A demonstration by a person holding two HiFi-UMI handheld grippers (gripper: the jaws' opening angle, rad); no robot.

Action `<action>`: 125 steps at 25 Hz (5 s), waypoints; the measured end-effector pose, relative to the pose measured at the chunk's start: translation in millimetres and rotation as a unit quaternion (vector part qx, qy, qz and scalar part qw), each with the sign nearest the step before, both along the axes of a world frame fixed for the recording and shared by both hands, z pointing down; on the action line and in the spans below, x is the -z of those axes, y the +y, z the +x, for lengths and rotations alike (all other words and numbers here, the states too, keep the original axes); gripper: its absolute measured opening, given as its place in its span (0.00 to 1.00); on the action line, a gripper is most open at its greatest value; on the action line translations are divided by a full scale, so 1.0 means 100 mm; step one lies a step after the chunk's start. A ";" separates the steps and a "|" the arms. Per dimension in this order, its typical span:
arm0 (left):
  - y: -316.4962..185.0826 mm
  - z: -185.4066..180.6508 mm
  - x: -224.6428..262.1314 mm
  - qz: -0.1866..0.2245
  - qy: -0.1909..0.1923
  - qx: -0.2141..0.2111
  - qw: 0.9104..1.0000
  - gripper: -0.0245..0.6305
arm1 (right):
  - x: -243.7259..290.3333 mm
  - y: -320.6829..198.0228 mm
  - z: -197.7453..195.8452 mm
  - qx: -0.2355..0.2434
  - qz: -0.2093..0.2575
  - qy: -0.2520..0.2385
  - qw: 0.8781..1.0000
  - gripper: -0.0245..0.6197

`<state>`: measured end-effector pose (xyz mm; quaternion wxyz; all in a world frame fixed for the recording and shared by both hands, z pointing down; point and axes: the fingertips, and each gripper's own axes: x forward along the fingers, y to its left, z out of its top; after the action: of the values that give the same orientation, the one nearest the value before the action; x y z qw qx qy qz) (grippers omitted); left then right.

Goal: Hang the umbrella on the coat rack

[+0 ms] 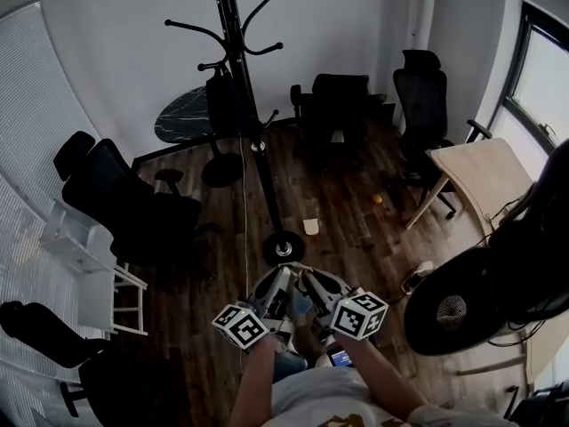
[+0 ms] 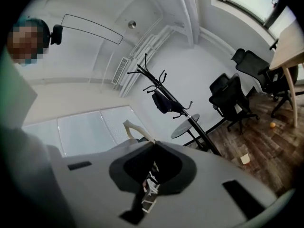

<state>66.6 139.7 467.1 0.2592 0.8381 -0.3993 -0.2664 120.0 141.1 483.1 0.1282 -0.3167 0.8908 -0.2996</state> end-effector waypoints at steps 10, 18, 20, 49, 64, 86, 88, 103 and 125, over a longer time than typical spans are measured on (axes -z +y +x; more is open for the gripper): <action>-0.23 0.03 -0.03 0.004 0.006 0.001 1.000 0.07 | -0.03 -0.23 0.03 -0.004 0.008 0.010 1.000 0.06; -0.80 -0.18 -0.07 0.001 -0.004 0.003 1.000 0.07 | -0.07 -0.80 -0.14 -0.008 0.004 0.014 1.000 0.06; -1.00 -0.23 -0.06 0.000 -0.011 0.001 1.000 0.07 | -0.07 -1.00 -0.21 -0.009 0.004 0.017 1.000 0.06; -3.01 -1.13 -0.13 0.009 -0.026 -0.098 0.995 0.07 | -0.19 -2.93 -1.12 -0.102 -0.006 0.033 0.994 0.06; -3.28 -1.17 -0.14 0.010 -0.021 -0.104 0.994 0.07 | -0.19 -3.24 -1.16 -0.100 -0.009 0.021 0.995 0.06; -3.71 -1.35 -0.09 0.010 -0.024 -0.074 0.997 0.07 | -0.23 -3.61 -1.29 -0.079 -0.007 0.030 0.996 0.05; -3.75 -1.36 -0.09 0.008 -0.023 -0.074 0.997 0.07 | -0.23 -3.64 -1.29 -0.080 -0.008 0.030 0.996 0.05; -4.00 -1.38 -0.35 -0.020 -0.014 -0.075 0.997 0.07 | -0.39 -3.93 -1.29 -0.086 -0.025 0.051 0.995 0.06; -4.18 -1.35 -0.63 -0.051 -0.030 -0.081 0.995 0.07 | -0.66 -4.13 -1.34 -0.079 -0.043 0.080 0.993 0.05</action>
<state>-68.8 -278.7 529.9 0.3097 0.8612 -0.3508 -0.1984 -13.6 -271.9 549.0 0.0663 -0.4138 0.8568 -0.3005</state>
